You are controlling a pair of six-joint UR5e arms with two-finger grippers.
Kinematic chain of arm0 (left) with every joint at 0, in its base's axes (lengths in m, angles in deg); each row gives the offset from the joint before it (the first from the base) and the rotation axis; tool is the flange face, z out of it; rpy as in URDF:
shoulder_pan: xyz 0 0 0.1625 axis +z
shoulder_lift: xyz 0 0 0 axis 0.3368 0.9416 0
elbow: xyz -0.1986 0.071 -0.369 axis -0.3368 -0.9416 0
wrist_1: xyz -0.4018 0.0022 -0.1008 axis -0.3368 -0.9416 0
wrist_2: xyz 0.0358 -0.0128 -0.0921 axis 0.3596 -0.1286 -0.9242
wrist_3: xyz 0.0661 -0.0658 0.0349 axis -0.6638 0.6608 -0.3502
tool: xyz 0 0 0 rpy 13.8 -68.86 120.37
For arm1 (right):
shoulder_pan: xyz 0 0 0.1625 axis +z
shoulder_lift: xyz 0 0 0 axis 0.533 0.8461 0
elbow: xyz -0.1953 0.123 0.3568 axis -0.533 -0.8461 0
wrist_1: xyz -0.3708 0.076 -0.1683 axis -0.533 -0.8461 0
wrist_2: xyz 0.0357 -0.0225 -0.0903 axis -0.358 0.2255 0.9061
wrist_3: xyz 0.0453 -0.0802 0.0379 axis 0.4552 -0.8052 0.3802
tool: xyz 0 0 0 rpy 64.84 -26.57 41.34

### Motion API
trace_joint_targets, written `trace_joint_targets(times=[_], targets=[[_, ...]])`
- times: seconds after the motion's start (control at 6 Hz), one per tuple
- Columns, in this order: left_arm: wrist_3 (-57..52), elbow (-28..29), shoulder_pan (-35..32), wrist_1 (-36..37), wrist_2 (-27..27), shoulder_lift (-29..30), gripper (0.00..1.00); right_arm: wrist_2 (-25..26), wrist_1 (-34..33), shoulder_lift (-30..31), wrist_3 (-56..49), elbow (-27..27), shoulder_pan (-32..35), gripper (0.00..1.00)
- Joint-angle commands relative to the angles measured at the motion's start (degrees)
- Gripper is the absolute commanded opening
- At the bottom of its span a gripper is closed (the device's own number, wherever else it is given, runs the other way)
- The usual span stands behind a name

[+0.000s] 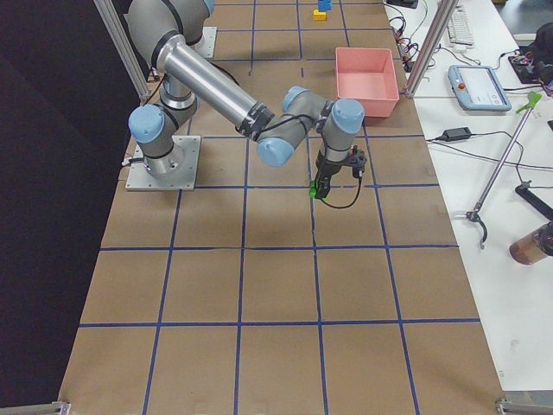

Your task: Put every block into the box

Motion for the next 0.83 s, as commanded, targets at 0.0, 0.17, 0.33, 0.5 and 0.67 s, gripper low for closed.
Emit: trace_joint_targets(times=[0.0,0.17,0.33,0.5,0.67], targets=[[13.23,12.06,-5.99,-3.31,-0.02,8.42,0.18,0.14,9.54,0.16,1.75,-8.72,6.28,0.4],[20.08,17.87,-9.23,-5.85,-0.19,12.2,0.18,-0.12,9.63,0.16,6.98,-9.34,10.41,0.39],[26.94,21.49,-12.83,-5.88,-0.02,15.55,0.19,-0.39,9.46,-0.1,10.07,-9.44,13.93,0.39],[29.27,23.79,-14.78,-5.88,-0.02,18.28,0.19,-0.91,9.55,-0.19,10.02,-9.7,14.75,0.39],[29.29,28.25,-15.85,-5.88,-0.11,22.22,0.19,-0.92,9.63,-0.19,9.84,-9.7,15.1,0.39]])
